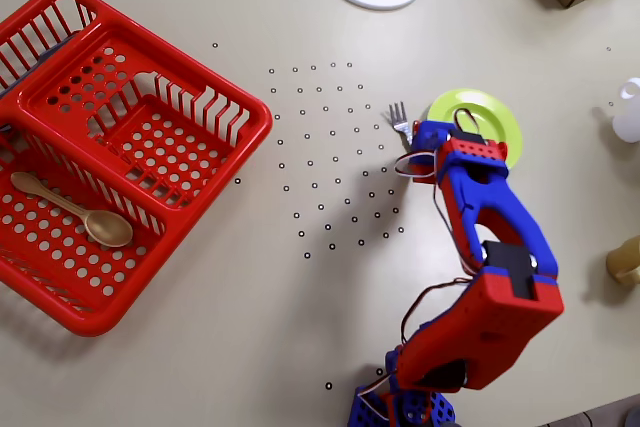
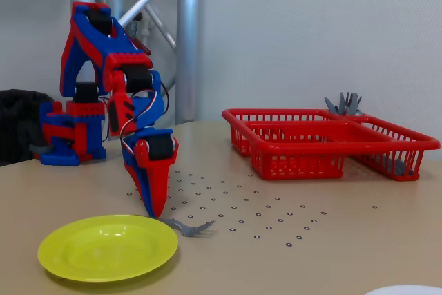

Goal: Push the fork on the left side of the plate

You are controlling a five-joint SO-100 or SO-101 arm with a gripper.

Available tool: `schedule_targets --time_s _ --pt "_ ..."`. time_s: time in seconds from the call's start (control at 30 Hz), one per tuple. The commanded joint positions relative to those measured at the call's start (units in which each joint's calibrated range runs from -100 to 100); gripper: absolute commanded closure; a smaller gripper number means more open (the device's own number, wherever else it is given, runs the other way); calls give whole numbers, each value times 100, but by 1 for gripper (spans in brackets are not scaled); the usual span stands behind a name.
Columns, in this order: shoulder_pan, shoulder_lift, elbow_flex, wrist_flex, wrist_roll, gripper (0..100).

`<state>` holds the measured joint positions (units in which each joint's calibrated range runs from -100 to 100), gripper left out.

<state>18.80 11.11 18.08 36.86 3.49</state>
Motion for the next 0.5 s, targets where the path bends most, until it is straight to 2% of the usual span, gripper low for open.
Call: schedule_targets --time_s 0.0,0.23,0.47 --pt "66 -88 -140 36 -44 100" --pt "-372 -181 -231 36 -342 100" --pt "-516 123 -847 36 -386 100"
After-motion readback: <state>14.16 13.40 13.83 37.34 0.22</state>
